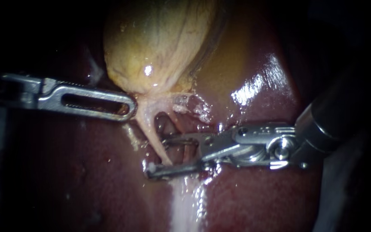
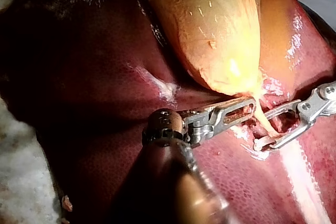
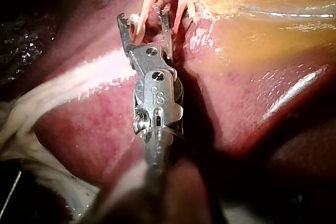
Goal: Going back first clip left tube
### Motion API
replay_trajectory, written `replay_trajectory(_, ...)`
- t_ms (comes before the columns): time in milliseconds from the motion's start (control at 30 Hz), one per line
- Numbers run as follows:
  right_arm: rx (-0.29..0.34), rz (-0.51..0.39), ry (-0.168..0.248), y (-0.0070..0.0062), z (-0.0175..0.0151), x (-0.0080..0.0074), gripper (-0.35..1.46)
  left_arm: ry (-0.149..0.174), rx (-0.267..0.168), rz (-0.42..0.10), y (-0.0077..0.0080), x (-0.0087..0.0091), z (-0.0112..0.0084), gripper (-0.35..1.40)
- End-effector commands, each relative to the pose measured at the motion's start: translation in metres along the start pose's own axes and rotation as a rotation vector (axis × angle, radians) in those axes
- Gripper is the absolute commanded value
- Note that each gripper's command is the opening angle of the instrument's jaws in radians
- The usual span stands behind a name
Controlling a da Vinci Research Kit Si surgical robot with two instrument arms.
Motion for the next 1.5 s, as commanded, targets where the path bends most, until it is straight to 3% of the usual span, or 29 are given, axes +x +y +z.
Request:
replay_trajectory(33,0.004,-0.009,-0.001,-0.0001,-0.0005,0.0001,0.49,0.0,-0.001,0.0,0.0,0.0,0.0,-0.35)
replay_trajectory(367,0.033,-0.097,-0.003,-0.0011,-0.0066,0.0023,0.49,0.0,-0.001,0.0,0.0,0.0,0.0,-0.35)
replay_trajectory(700,0.028,-0.167,-0.002,-0.0005,-0.0111,0.0039,0.49,0.0,0.0,0.0,0.0,0.0,0.0,-0.35)
replay_trajectory(1167,0.033,-0.186,-0.002,-0.0002,-0.0129,0.0041,0.49,0.004,0.004,0.006,-0.0012,-0.0004,0.0012,-0.35)
replay_trajectory(1500,0.034,-0.185,-0.002,0.0001,-0.0134,0.004,0.49,0.006,0.011,0.016,-0.0037,-0.0006,0.0045,-0.35)
